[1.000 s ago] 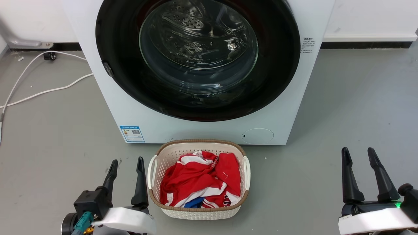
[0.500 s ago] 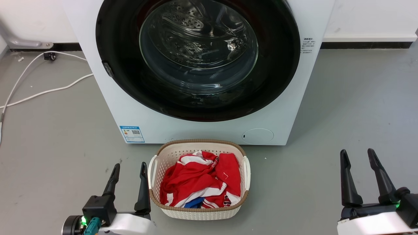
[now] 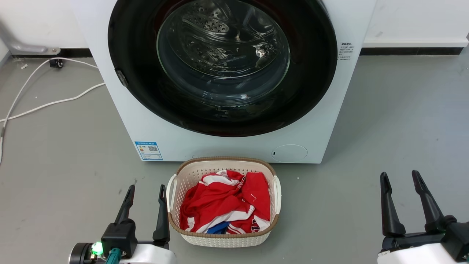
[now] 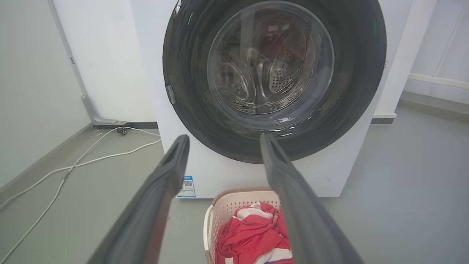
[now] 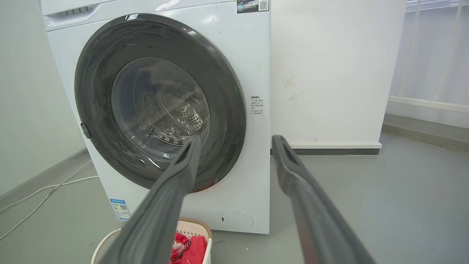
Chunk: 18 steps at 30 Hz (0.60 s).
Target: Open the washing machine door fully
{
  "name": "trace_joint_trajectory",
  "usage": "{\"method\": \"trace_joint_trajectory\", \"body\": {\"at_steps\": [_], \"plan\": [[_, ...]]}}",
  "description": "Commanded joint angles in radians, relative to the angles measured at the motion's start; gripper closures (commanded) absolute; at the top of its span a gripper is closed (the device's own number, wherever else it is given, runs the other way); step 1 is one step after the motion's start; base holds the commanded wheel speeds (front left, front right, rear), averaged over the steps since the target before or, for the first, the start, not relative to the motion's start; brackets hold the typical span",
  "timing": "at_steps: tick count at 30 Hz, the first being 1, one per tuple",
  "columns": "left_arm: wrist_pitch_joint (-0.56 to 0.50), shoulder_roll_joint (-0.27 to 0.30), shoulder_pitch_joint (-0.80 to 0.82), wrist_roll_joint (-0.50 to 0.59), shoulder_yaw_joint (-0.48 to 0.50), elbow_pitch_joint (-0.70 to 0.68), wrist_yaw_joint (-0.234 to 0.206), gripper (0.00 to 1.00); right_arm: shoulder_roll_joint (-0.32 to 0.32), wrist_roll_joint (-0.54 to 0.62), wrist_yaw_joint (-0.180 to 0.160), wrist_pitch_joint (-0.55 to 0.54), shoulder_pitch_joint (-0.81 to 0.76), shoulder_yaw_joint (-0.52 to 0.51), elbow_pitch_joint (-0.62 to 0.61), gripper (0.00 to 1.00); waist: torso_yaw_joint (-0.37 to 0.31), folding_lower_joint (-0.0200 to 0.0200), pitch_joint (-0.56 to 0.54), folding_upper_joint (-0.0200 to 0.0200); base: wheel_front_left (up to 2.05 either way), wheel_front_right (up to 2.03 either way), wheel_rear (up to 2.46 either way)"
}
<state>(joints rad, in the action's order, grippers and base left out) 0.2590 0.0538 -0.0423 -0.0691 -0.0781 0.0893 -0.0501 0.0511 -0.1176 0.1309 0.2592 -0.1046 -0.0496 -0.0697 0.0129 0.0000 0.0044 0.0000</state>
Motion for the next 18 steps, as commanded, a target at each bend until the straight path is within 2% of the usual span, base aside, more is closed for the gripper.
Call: {"method": "trace_joint_trajectory", "body": {"at_steps": [1,18], "plan": [[0.008,-0.001,-0.013,0.017,0.002,0.002,-0.007,0.00,-0.002,0.017,0.000,0.007,-0.010,0.003,-0.003,0.00,0.000,0.0000,0.000,0.0000,0.00,0.00,0.00],[0.007,-0.004,-0.009,0.010,0.015,0.029,-0.012,0.00,-0.002,-0.016,0.000,0.006,-0.007,0.004,0.022,0.00,0.003,0.0000,-0.004,0.0000,0.00,0.00,0.00]]}}
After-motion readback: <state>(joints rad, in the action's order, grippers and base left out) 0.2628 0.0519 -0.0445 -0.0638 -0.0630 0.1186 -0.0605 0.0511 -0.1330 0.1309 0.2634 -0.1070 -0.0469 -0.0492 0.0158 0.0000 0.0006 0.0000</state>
